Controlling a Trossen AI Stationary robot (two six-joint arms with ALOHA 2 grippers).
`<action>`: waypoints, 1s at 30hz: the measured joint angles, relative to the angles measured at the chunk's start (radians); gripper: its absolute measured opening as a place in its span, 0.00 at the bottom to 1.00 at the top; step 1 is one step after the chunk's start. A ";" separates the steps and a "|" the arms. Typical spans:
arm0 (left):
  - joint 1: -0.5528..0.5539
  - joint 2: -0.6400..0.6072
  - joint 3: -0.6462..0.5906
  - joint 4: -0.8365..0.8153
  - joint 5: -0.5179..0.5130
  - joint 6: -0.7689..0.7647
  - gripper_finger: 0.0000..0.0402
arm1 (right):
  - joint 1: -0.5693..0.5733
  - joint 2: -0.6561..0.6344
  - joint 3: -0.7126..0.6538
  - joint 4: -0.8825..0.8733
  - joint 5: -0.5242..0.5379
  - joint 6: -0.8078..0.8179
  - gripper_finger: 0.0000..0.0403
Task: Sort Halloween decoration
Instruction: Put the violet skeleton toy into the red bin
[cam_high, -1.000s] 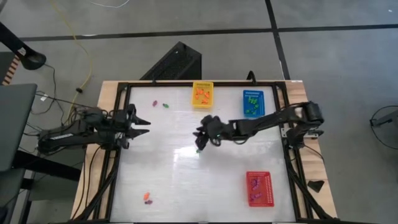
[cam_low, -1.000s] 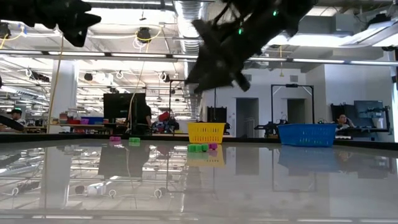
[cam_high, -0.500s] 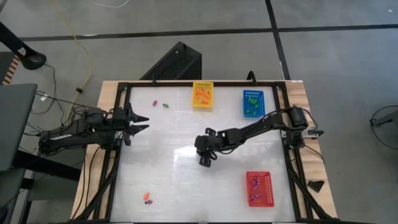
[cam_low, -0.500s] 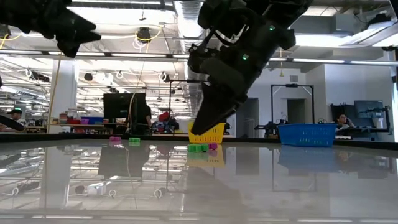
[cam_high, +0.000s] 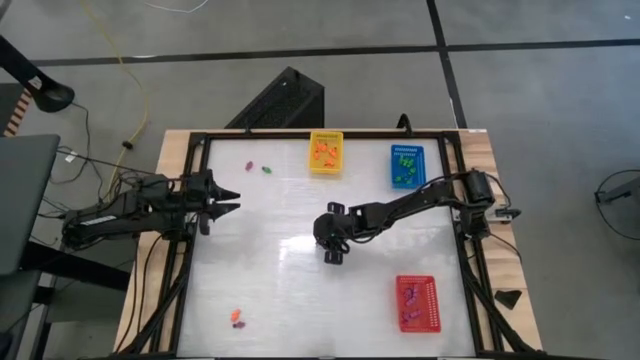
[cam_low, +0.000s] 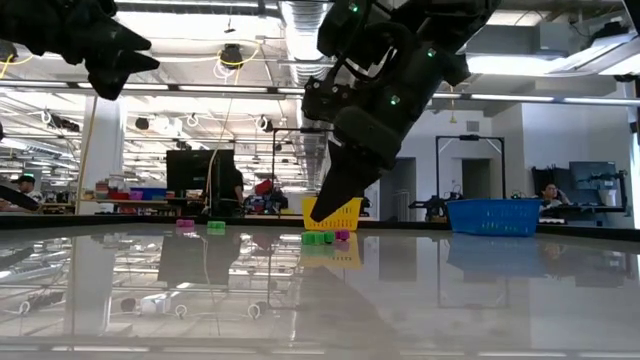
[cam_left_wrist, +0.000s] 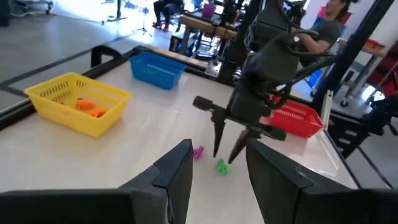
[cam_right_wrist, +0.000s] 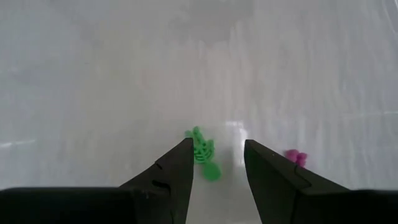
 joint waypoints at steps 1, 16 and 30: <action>0.000 -0.001 0.000 0.003 0.000 0.005 0.34 | 0.000 0.000 0.000 0.000 -0.004 0.000 0.43; 0.000 -0.002 0.000 0.006 -0.003 0.014 0.34 | -0.040 0.003 0.000 -0.044 0.123 0.062 0.43; 0.000 -0.002 0.000 0.003 0.001 0.014 0.34 | -0.088 0.073 0.003 -0.038 0.067 0.090 0.41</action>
